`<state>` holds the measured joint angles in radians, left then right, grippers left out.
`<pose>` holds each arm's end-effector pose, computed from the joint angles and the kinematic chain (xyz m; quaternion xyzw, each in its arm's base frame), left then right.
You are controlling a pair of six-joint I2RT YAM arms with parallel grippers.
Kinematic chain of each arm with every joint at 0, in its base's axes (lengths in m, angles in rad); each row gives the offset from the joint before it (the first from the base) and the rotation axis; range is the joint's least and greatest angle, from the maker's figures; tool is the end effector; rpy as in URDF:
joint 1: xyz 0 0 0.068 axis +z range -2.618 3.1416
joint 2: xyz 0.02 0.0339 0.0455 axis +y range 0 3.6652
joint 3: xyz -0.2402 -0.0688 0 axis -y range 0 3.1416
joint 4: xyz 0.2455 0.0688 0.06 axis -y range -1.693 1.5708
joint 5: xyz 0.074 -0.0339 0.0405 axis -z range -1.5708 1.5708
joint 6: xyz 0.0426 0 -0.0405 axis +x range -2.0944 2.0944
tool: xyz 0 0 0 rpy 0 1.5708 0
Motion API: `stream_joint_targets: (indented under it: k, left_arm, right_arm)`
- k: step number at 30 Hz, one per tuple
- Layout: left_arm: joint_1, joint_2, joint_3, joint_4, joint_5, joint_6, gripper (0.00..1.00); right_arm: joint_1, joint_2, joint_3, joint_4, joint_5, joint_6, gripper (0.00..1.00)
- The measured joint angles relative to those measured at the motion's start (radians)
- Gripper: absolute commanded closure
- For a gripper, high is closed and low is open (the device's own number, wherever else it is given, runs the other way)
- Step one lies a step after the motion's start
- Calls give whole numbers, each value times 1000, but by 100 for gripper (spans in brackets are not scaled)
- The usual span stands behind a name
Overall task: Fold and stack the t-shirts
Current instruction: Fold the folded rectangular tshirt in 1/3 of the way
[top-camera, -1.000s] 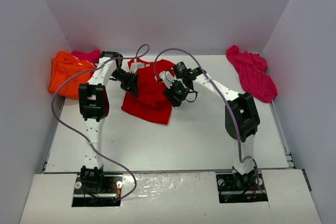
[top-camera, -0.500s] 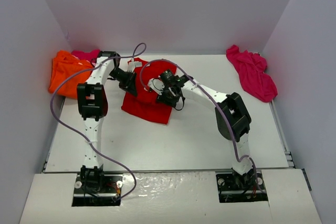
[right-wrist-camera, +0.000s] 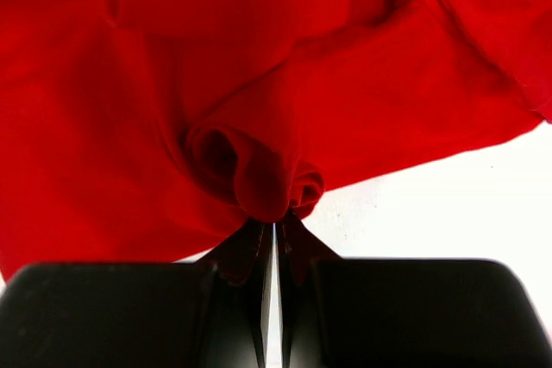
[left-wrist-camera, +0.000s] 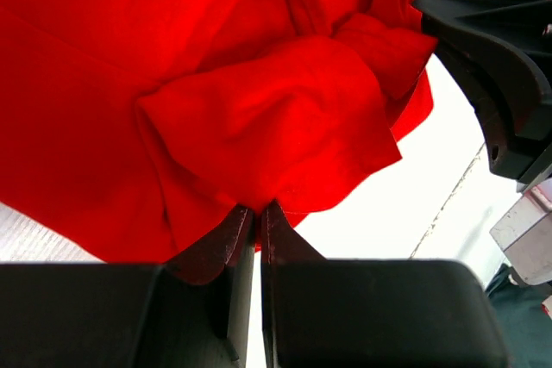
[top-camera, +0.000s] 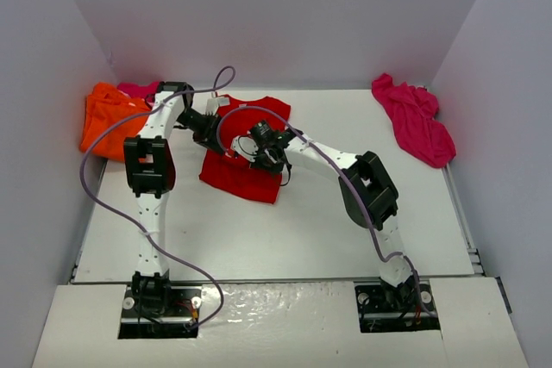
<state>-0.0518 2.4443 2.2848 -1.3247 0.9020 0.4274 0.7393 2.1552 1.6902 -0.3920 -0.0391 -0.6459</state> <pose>0.4624 -0.0574 0.1880 0.2317 0.8690 -0.4205 0.1196 0.3500 0.3214 0.1693 -0.6034 0.7166 0.0346 0.3481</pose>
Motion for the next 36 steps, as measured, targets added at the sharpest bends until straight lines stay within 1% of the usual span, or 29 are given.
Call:
stream_joint_targets:
  k: [6,18,20,22,25,26,32,33,34,36]
  left_arm:
    - [16,0,0,0,10,-20,100]
    - [31,0,14,-2,18,-42,100]
    - [31,0,17,-2,18,-43,100]
    - [32,0,17,-2,18,-43,100]
    - [34,0,17,-2,19,-43,100]
    - [34,0,17,-2,19,-43,100]
    - [34,0,17,-3,20,-43,100]
    - [34,0,17,-2,20,-43,100]
    - [34,0,17,-2,21,-43,100]
    - [34,0,17,-3,22,-43,100]
  right_arm:
    - [1,0,12,0,8,-6,100]
    - [1,0,16,28,126,-14,100]
    - [1,0,17,30,133,-14,92]
    - [1,0,18,30,138,-15,55]
    - [0,0,19,34,143,-12,22]
    - [-1,0,19,35,144,-13,18]
    - [-6,-5,19,33,132,-19,19]
    - [-7,-7,19,31,124,-20,23]
    - [-8,-8,19,29,118,-21,23]
    - [-8,-8,19,28,105,-26,34]
